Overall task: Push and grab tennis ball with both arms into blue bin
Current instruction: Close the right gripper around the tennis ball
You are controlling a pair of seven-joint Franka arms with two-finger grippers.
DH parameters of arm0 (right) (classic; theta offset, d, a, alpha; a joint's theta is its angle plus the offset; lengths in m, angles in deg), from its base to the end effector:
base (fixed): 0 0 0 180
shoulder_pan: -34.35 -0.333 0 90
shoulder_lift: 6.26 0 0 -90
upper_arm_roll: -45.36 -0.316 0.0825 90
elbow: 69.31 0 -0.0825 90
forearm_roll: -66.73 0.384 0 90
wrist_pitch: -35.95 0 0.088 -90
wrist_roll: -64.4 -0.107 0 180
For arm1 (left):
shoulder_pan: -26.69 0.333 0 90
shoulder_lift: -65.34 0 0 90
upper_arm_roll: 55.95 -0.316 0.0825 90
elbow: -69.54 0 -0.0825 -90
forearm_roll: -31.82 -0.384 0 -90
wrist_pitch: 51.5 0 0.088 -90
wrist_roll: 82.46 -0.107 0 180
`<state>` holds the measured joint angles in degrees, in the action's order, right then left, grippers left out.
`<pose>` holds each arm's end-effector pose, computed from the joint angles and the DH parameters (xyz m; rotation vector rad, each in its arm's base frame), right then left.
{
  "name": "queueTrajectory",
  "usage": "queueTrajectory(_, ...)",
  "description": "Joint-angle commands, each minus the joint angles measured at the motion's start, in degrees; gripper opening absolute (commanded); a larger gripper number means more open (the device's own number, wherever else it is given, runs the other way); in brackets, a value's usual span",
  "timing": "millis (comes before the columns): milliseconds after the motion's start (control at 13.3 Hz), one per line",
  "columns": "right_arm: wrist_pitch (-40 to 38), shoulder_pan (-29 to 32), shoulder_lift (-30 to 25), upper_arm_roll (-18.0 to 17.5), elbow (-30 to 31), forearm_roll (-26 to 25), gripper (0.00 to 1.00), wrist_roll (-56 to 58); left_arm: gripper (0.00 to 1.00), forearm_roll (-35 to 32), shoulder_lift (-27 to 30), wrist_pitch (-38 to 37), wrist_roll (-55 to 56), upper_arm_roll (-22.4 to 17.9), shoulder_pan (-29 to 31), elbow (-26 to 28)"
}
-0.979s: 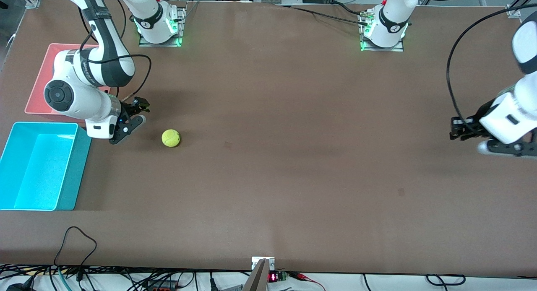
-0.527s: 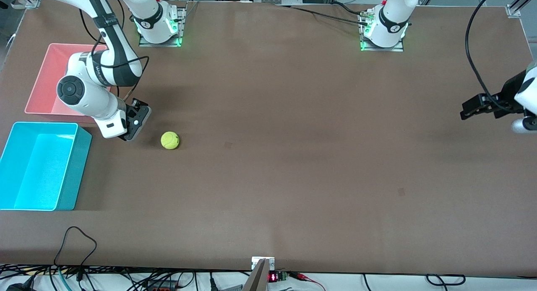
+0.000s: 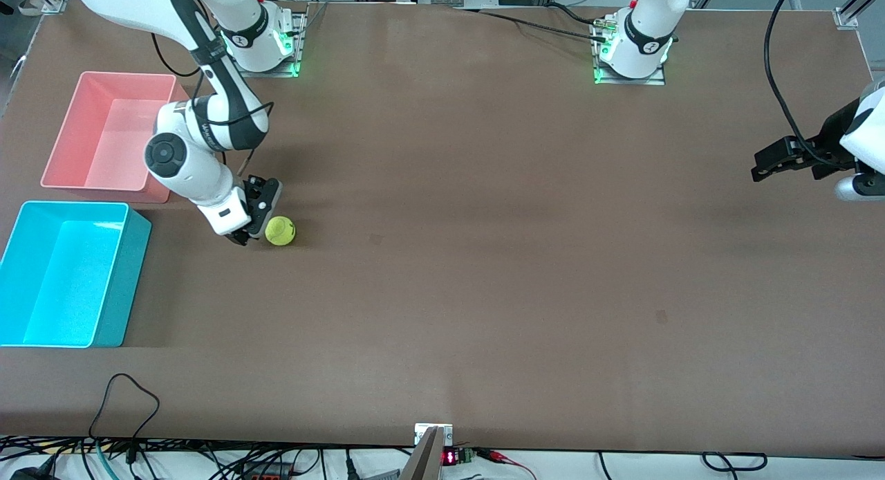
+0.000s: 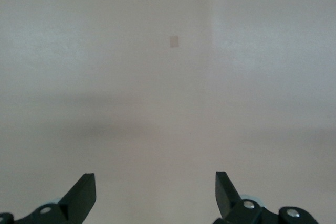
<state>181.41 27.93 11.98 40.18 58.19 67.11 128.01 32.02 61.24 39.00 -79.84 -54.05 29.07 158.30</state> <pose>0.5379 0.1108 0.2296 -2.4742 -1.8862 -0.0167 0.5760 0.0051 0.5950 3.1347 0.0850 -0.0647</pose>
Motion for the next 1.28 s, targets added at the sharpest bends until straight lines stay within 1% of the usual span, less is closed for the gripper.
queueTrajectory(0,1.57,-0.44,1.09,-0.09,-1.19,-0.47,1.0,0.19,1.0,0.15,1.99,1.17,-1.13,0.92,1.14,2.21)
queueTrajectory(226,3.59,-0.96,2.67,-0.27,-1.81,-0.47,1.0,0.72,1.0,0.33,1.81,1.17,-1.22,0.83,1.23,2.38)
queueTrajectory(753,3.68,-1.14,4.43,-0.27,-1.46,-0.47,1.0,0.9,1.0,0.77,1.37,2.58,-1.22,0.83,3.16,2.29)
queueTrajectory(1130,5.18,-1.23,5.84,-0.18,-1.55,-0.47,1.0,0.9,1.0,0.24,1.28,2.58,-1.57,0.92,3.07,1.5)
queueTrajectory(1205,5.61,-1.23,6.01,-0.18,-1.55,-0.56,0.89,0.9,1.0,0.15,1.37,2.4,-1.66,1.01,2.98,1.5)
